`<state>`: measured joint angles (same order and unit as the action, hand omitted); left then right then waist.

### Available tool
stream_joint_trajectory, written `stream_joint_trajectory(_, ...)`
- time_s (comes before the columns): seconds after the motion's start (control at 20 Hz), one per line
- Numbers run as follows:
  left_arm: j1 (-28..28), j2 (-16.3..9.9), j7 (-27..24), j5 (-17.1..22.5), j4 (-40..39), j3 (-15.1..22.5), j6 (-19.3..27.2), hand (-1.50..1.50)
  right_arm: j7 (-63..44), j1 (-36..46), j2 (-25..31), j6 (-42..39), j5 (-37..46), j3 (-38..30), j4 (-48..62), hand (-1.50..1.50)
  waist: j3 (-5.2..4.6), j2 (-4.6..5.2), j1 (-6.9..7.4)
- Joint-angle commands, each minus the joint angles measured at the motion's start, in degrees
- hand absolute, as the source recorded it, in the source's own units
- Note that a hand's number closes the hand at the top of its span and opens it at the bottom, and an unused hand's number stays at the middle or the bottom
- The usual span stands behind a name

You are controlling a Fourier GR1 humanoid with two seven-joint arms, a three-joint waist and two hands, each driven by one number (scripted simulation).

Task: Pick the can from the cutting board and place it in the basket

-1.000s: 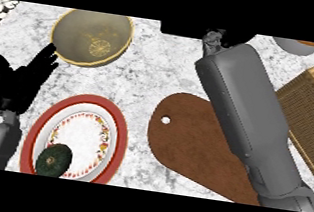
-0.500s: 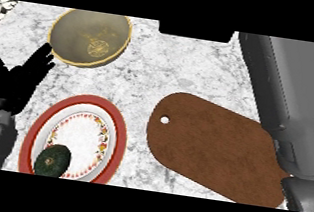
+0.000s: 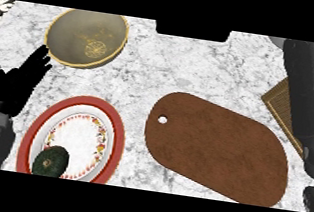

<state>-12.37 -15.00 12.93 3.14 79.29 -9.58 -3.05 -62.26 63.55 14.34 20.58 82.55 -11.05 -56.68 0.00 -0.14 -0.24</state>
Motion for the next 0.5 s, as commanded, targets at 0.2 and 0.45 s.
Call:
stream_joint_trajectory(0.2, -1.99, -1.18, 2.91, 0.40, 0.30, -0.85, -0.47, 0.00, 3.23, -12.35, 3.27, -0.48, -4.85, -2.96, -8.68, 1.50, 0.01, 0.02, -0.05)
stream_joint_trajectory(0.45, 4.13, -0.25, 0.20, 1.12, 4.09, -0.84, -1.85, 0.00, 8.35, -16.79, 5.42, 5.76, -9.45, -7.05, -8.30, 1.50, 0.03, 0.11, 0.56)
